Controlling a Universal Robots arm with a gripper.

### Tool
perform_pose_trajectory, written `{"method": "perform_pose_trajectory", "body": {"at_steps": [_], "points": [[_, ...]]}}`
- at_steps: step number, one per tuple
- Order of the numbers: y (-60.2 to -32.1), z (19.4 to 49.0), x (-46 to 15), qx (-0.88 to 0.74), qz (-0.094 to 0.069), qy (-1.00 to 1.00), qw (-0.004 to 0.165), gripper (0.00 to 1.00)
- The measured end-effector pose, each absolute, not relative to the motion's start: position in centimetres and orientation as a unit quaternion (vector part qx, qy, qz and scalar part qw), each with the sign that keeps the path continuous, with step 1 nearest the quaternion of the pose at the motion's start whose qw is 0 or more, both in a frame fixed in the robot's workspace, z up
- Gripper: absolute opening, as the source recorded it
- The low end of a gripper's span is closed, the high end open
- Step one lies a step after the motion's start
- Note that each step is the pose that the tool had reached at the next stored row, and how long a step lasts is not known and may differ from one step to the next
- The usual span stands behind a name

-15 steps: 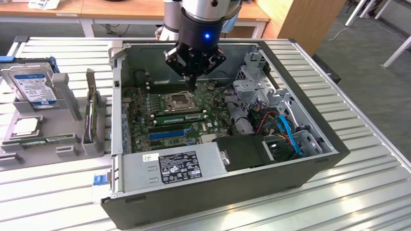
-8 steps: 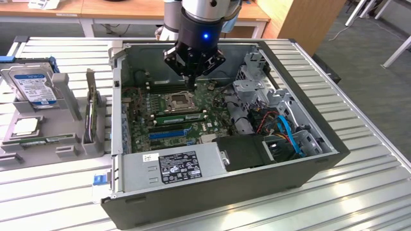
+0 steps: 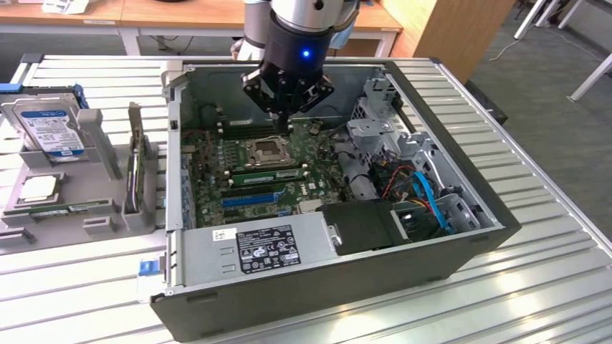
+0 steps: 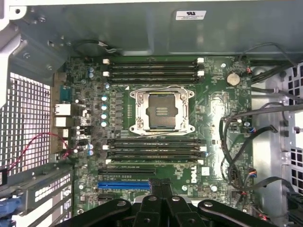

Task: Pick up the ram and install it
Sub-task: 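Press down the ram until it locks into place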

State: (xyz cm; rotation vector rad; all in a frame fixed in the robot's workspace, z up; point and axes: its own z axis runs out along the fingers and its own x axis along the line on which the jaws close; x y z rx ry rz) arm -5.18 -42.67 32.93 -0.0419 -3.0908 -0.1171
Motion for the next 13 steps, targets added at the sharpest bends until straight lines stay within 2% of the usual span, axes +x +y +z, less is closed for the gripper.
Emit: {"method": "perform_pose_trajectory", "body": {"at_steps": [13], "points": [[-42.66,32.92,-5.17,-0.045,-0.039,-0.998,0.024,0.1]]}}
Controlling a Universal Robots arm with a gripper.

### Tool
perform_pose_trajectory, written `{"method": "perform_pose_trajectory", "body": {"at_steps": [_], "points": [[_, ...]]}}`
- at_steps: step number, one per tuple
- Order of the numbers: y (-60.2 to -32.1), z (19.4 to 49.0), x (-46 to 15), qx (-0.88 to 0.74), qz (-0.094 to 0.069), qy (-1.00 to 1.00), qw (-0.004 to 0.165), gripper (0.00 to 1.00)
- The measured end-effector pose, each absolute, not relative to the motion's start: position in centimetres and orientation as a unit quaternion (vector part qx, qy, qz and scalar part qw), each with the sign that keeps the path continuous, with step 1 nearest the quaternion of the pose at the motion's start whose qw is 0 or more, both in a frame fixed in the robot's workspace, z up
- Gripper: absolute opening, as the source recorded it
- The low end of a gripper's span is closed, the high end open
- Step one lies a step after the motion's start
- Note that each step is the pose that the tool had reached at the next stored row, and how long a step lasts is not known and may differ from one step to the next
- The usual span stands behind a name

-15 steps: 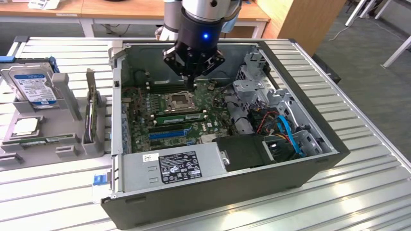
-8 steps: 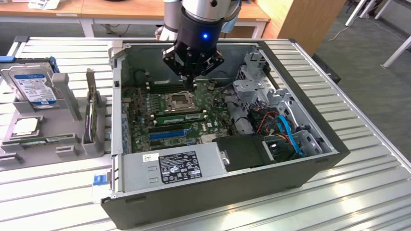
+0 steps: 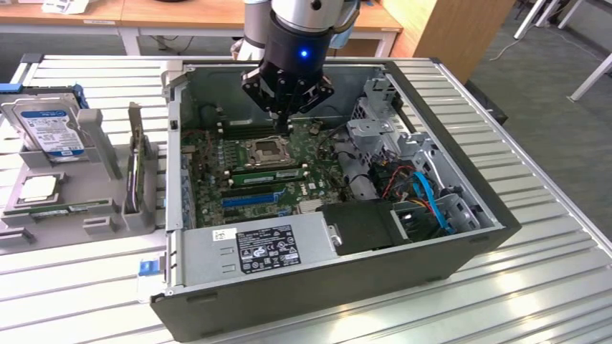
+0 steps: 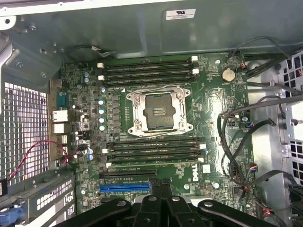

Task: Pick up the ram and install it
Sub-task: 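Press down the ram until it locks into place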

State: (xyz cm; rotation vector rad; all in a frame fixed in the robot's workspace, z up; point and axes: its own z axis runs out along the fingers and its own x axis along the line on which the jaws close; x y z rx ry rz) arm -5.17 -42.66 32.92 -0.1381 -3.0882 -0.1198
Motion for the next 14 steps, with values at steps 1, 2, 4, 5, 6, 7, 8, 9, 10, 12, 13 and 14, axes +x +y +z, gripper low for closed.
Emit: {"method": "perform_pose_trajectory", "body": {"at_steps": [1,2,4,5,6,7,8,9,10,12,13,14], "points": [[-42.66,32.92,-5.18,-0.045,-0.039,-0.998,0.024,0.1],[-42.67,32.92,-5.18,-0.045,-0.039,-0.998,0.024,0.1],[-42.67,32.92,-5.17,-0.045,-0.039,-0.998,0.024,0.1],[-42.67,32.92,-5.18,-0.045,-0.039,-0.998,0.024,0.1],[-42.66,32.92,-5.18,-0.045,-0.039,-0.998,0.024,0.1],[-42.67,32.92,-5.18,-0.045,-0.039,-0.998,0.024,0.1],[-42.67,32.93,-5.21,-0.045,-0.039,-0.998,0.022,0.1],[-42.67,32.93,-5.24,-0.044,-0.039,-0.998,0.017,0.1],[-42.67,32.92,-5.27,-0.044,-0.04,-0.998,0.012,0.1],[-42.66,32.92,-5.3,-0.042,-0.04,-0.998,0.005,0.1],[-42.66,32.91,-5.3,-0.041,-0.04,-0.998,0.005,0.1],[-42.66,32.91,-5.3,-0.041,-0.04,-0.998,0.005,0.1]]}}
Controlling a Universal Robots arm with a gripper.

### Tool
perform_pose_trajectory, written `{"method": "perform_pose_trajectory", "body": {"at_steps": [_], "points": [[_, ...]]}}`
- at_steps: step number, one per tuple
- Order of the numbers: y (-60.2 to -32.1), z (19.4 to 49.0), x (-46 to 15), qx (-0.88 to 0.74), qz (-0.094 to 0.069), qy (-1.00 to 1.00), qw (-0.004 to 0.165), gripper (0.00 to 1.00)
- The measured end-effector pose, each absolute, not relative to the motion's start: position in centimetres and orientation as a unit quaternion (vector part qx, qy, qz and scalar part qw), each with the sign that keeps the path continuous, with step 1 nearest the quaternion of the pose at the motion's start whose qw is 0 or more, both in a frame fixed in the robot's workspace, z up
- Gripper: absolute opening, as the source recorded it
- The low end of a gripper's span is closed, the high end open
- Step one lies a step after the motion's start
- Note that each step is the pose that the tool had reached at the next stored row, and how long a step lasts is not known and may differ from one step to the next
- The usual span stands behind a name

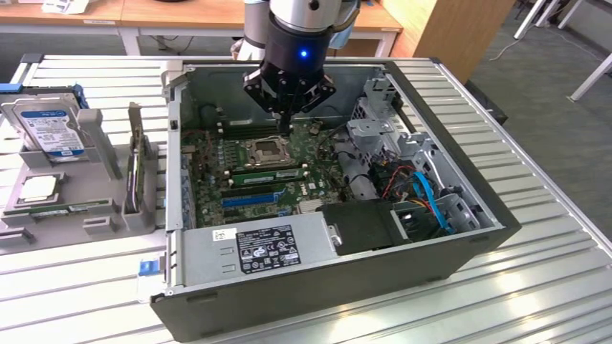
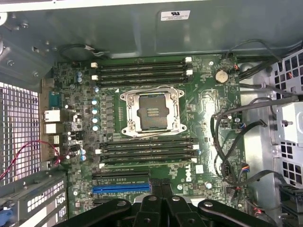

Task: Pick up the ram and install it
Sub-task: 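Press down the ram until it locks into place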

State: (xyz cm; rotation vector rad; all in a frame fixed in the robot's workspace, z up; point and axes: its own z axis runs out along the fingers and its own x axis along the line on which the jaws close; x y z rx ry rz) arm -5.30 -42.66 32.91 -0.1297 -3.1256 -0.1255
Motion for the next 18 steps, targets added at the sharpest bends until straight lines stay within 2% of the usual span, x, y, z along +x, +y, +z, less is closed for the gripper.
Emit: {"method": "perform_pose_trajectory", "body": {"at_steps": [18], "points": [[-42.1,32.79,-5.31,-0.037,-0.039,-0.999,0.006,0.1]]}}
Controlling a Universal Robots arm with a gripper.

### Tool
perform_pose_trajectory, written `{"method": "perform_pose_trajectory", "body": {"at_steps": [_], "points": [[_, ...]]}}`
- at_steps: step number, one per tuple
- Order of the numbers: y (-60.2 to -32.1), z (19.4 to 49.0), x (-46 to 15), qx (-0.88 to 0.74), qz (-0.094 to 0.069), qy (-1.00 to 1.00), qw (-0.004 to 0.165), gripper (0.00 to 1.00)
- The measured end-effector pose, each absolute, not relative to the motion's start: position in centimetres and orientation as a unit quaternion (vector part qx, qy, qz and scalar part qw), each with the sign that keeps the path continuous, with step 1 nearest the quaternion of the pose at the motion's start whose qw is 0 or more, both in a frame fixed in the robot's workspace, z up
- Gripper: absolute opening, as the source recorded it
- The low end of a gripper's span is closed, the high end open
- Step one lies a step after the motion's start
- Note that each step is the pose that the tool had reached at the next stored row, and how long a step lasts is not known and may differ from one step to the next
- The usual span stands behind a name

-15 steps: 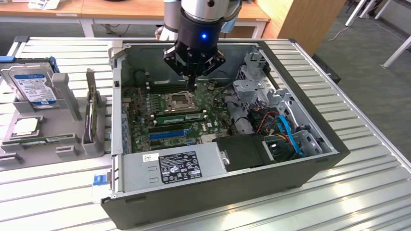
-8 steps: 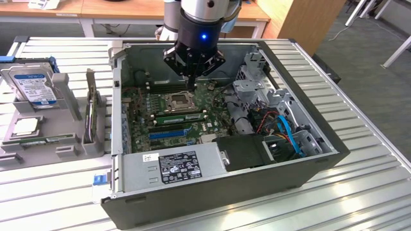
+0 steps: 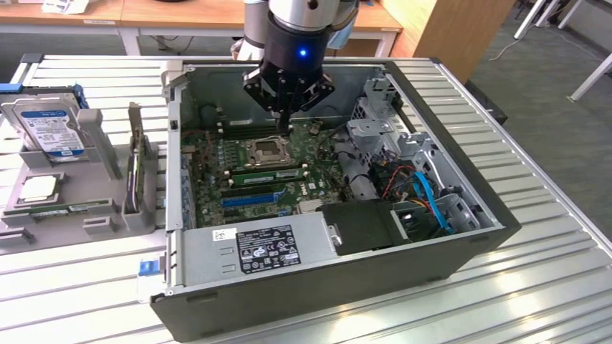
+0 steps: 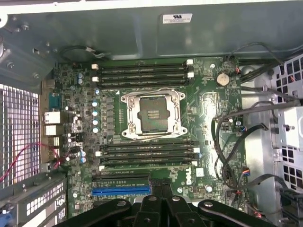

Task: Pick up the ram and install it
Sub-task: 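Press down the ram until it locks into place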

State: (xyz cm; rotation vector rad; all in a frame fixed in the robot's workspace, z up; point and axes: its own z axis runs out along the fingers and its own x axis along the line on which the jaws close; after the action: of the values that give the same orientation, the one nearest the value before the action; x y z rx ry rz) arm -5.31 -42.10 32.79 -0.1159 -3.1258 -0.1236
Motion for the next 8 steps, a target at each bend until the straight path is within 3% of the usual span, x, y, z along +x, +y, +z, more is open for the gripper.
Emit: {"method": "perform_pose_trajectory", "body": {"at_steps": [8], "points": [[-41.82,32.78,-5.31,-0.026,-0.039,-0.999,0.006,0.1]]}}
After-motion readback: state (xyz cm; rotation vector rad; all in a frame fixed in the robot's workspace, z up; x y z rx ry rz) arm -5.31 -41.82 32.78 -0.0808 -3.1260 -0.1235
